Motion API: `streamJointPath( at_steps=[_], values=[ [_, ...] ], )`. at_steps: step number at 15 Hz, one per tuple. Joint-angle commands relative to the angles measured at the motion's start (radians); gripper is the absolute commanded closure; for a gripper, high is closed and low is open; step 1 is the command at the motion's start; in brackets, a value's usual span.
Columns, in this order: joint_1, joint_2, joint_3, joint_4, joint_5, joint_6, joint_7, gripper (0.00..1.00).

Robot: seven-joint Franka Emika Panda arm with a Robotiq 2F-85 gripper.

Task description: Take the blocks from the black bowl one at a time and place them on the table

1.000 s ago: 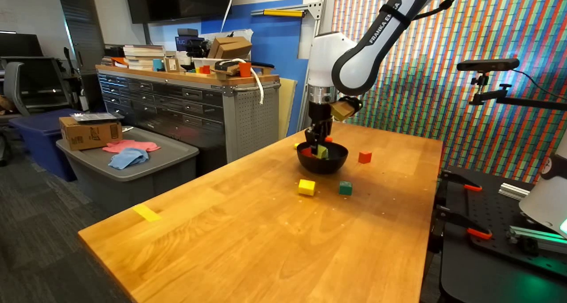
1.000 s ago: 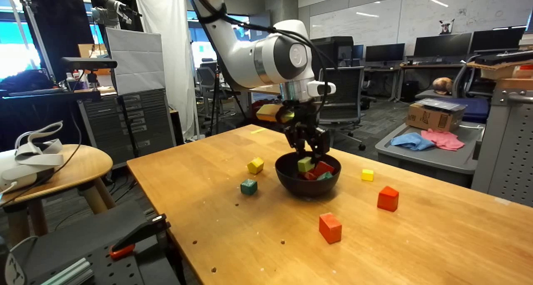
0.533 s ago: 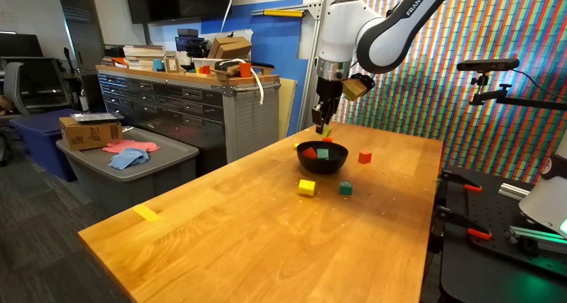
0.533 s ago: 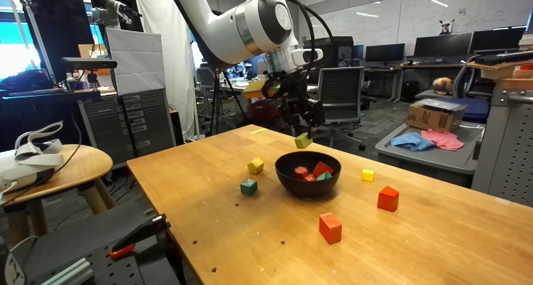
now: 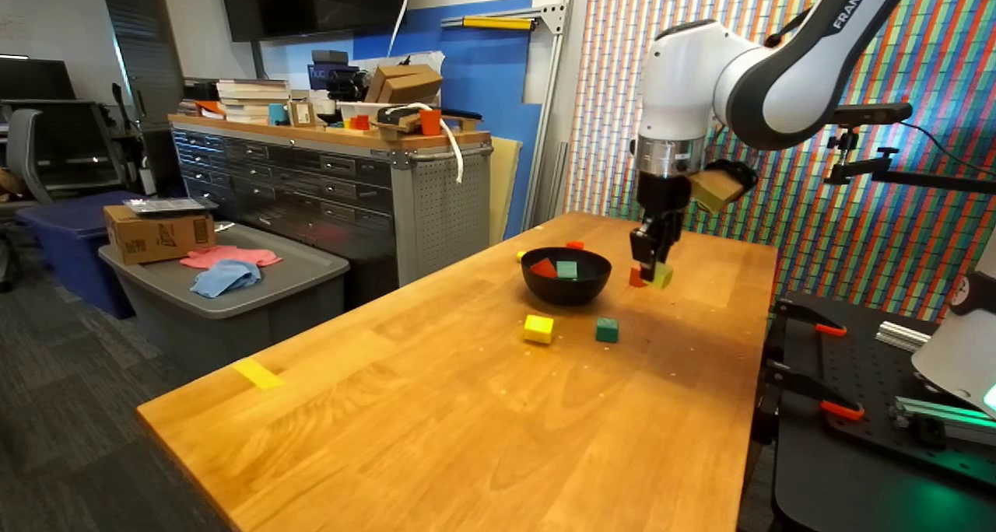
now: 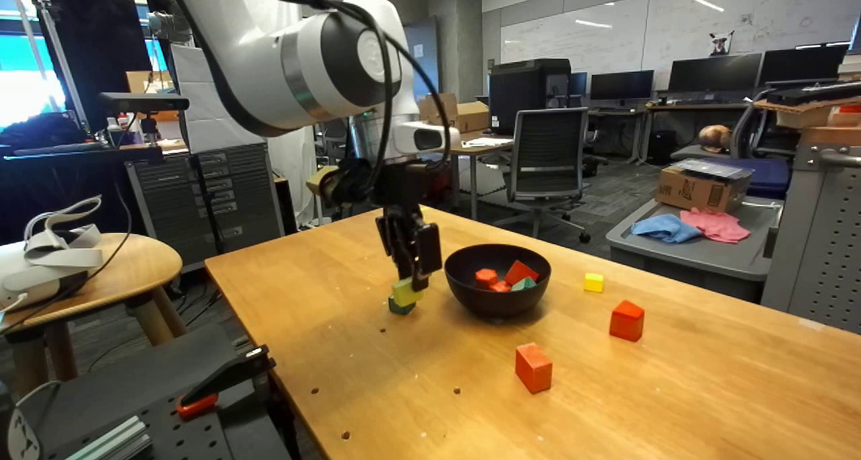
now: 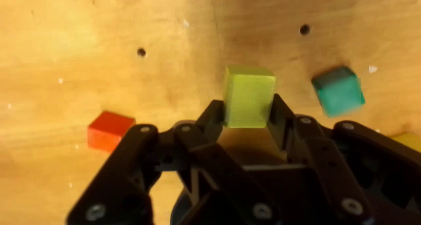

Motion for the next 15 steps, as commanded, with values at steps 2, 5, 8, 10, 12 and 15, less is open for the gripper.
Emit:
streamJointPath(
  at_steps=[2, 5, 8, 10, 12, 15],
  values=[
    [-0.056, 0.103, 0.064, -0.099, 0.183, 0.176, -0.012, 0.84],
    [-0.050, 0.183, 0.084, -0.094, 0.296, 0.264, -0.037, 0.36],
    [-0.026, 0.183, 0.069, -0.091, 0.347, 0.281, -0.040, 0.22],
    [0.000, 0.137, 0.027, -0.085, 0.325, 0.254, -0.022, 0.06],
    [0.049, 0.056, -0.064, -0.075, 0.227, 0.202, 0.031, 0.00],
    [0.059, -0.108, -0.179, -0.090, -0.028, 0.129, 0.131, 0.00]
  ],
)
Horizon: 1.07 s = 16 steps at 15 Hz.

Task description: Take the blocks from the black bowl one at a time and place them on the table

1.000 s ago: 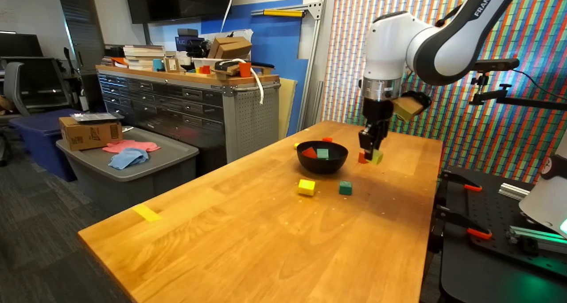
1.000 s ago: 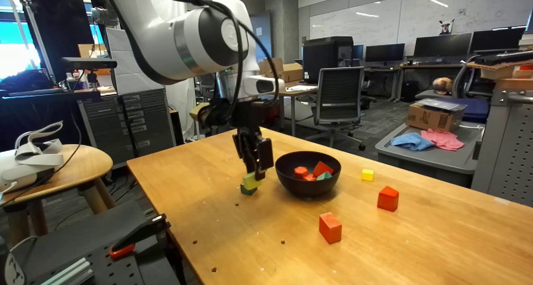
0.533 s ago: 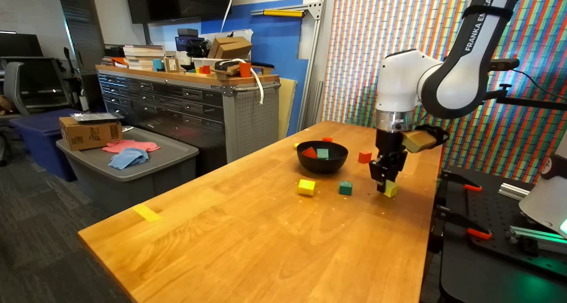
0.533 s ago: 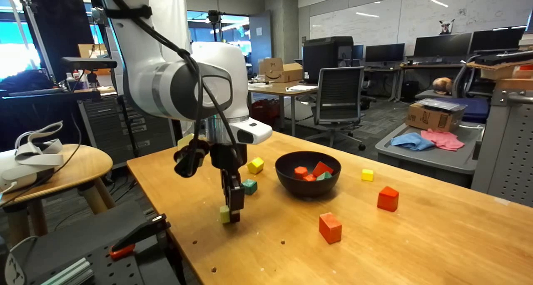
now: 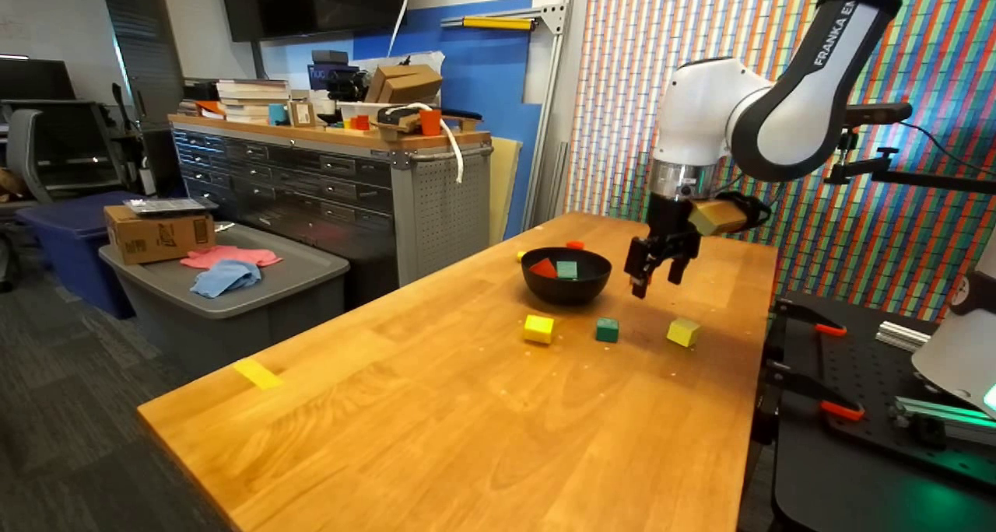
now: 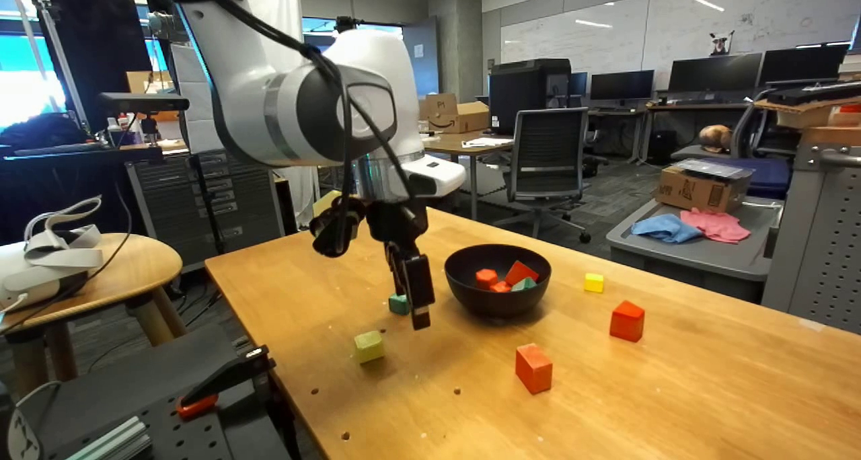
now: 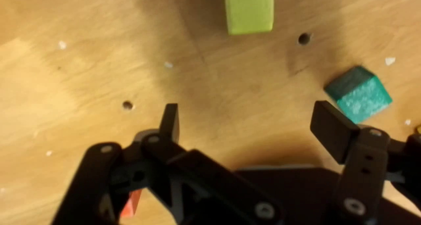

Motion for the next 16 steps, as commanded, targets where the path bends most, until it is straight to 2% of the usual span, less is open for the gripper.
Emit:
streamJointPath(
  at_steps=[1, 2, 4, 8, 11, 12, 16],
  values=[
    [-0.059, -0.226, -0.048, 0.006, -0.260, -0.131, 0.103, 0.00],
    [-0.107, -0.251, -0.013, 0.032, -0.275, -0.156, 0.083, 0.00],
    [-0.169, -0.249, 0.036, 0.100, -0.206, -0.166, -0.031, 0.00],
    [-0.190, -0.134, 0.091, 0.280, -0.019, -0.200, -0.252, 0.00],
    [-0.175, 0.007, 0.125, 0.439, 0.146, -0.302, -0.408, 0.00],
    [-0.193, -0.111, 0.120, 0.311, 0.068, -0.246, -0.323, 0.00],
    [-0.188, -0.051, 0.129, 0.334, 0.102, -0.226, -0.350, 0.00]
  ],
)
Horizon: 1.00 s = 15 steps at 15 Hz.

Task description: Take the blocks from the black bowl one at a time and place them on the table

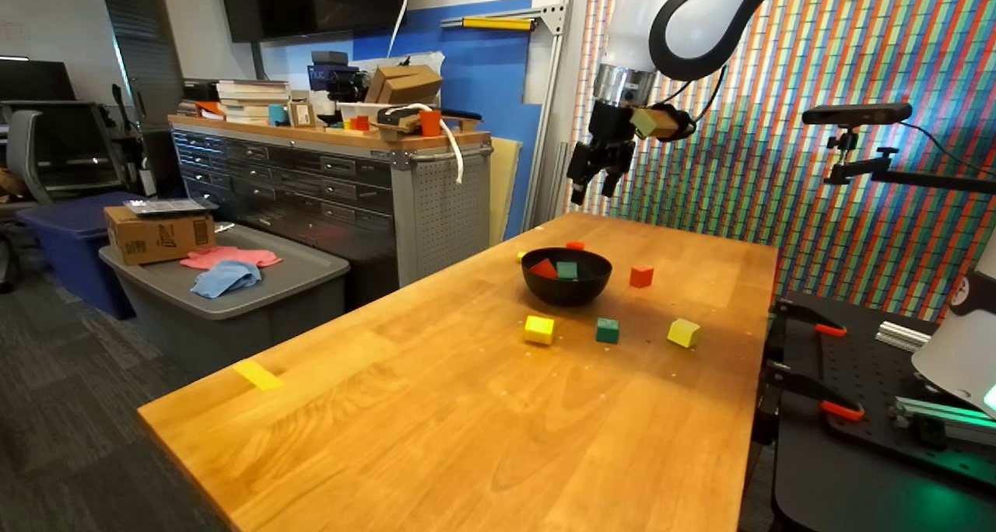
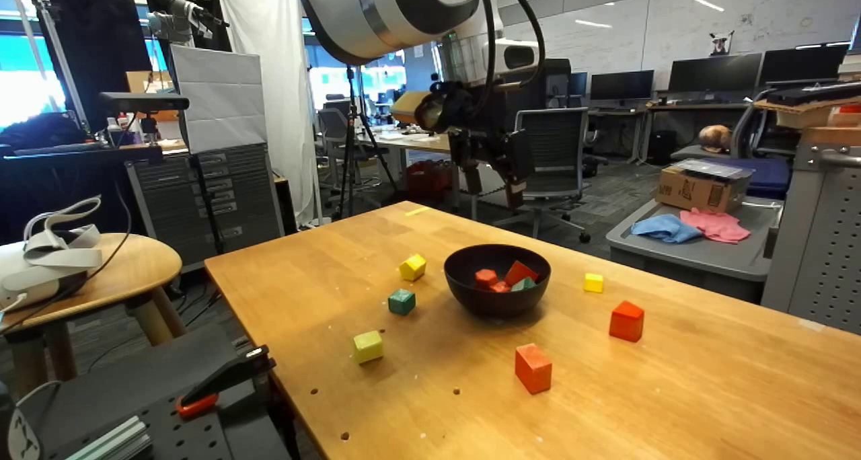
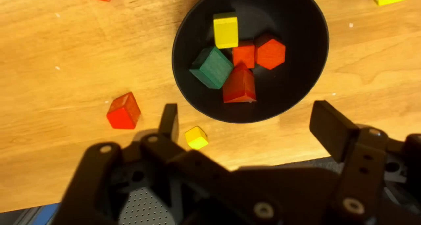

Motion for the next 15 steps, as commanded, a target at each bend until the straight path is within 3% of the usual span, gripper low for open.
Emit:
streamJointPath(
  at_steps=[1, 11, 15],
  values=[
    [-0.009, 0.036, 0.024, 0.005, 0.035, 0.034, -0.024, 0.00],
    [0.013, 0.266, 0.072, 0.123, 0.115, 0.054, -0.060, 0.00],
    [0.028, 0.264, 0.056, 0.105, 0.096, 0.051, -0.033, 0.00]
  ],
)
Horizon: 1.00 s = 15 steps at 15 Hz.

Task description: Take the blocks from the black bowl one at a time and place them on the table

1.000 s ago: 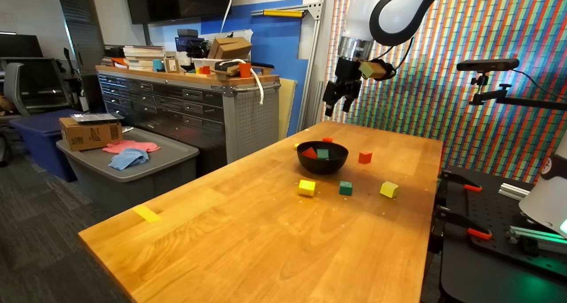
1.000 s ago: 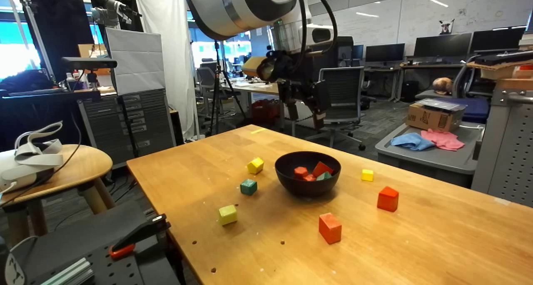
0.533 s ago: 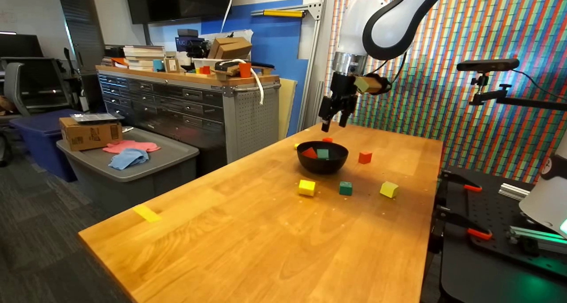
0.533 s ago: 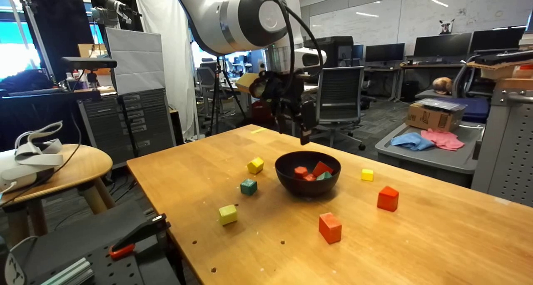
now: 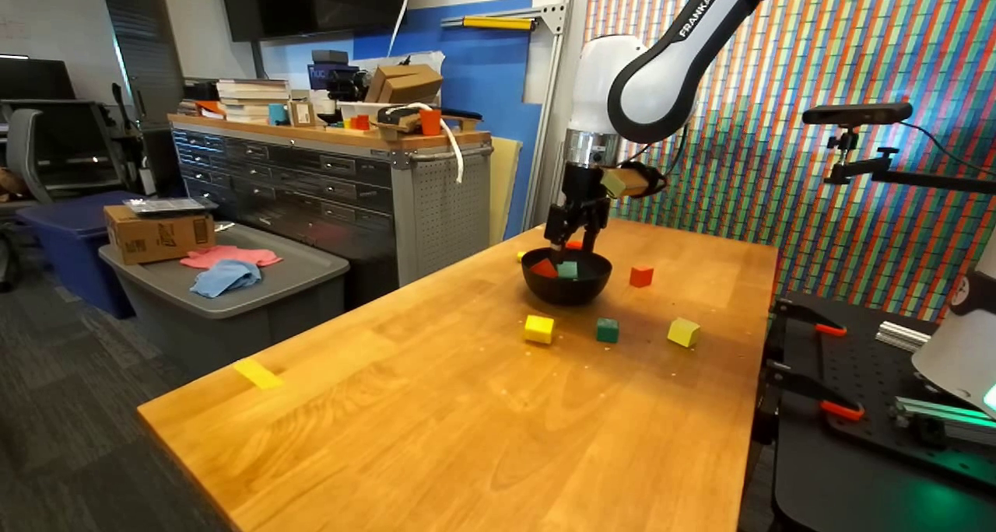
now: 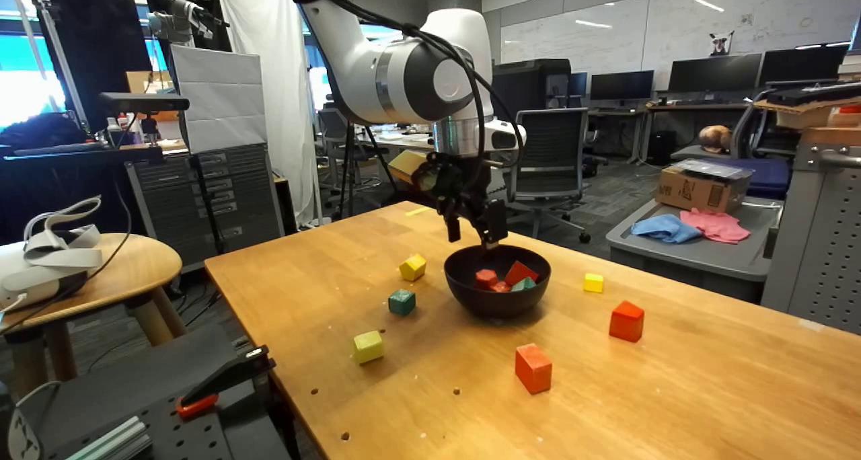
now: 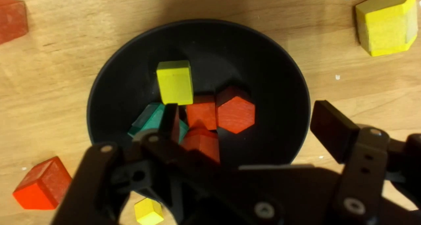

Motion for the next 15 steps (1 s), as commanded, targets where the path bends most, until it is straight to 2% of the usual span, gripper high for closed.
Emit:
streamJointPath(
  at_steps=[1, 4, 10, 15],
  values=[
    [0.015, 0.004, -0.015, 0.004, 0.011, 0.000, -0.010, 0.00],
    [0.038, 0.040, -0.046, 0.043, -0.013, 0.000, 0.057, 0.00],
    [0.008, 0.191, -0.009, 0.212, 0.099, -0.082, 0.007, 0.00],
    [0.023, 0.286, -0.028, 0.328, 0.106, -0.133, 0.031, 0.00]
  ],
)
